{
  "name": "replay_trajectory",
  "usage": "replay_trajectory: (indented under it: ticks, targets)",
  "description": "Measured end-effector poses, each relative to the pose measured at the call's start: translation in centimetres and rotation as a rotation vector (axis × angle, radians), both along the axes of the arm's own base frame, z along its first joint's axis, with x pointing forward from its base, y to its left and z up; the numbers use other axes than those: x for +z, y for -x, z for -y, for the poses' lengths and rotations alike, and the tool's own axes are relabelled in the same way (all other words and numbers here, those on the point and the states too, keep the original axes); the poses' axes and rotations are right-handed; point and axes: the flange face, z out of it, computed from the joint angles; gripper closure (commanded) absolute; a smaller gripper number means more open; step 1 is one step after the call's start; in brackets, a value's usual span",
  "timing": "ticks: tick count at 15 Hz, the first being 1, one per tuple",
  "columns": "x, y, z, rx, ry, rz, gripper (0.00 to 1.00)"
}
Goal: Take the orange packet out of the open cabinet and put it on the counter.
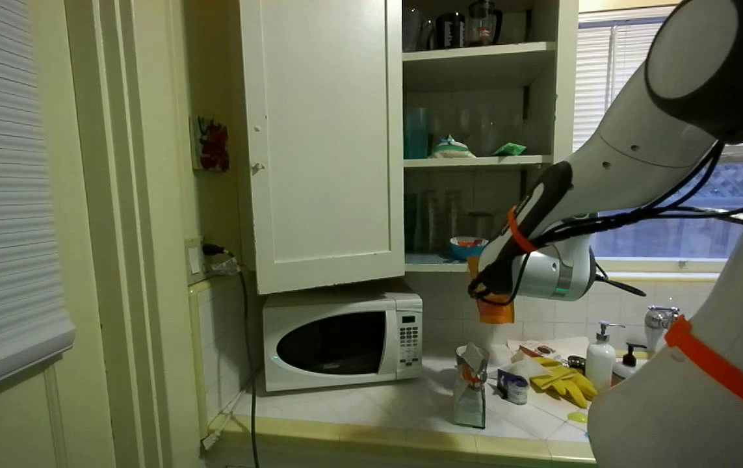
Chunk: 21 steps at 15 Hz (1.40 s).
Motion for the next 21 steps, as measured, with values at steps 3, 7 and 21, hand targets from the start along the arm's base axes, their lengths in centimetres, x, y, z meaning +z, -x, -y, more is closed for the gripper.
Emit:
replay_trajectory:
  ticks: [3, 7, 21]
  targets:
    - [-2.3, -0.8, -0.7, -0.039, -0.013, -0.030, 1.00]
    - [-6.4, -2.9, -4.0, -0.029, -0.098, -0.092, 1.00]
    - [-14.2, -3.6, -9.7, -0.125, -0.237, -0.168, 1.00]
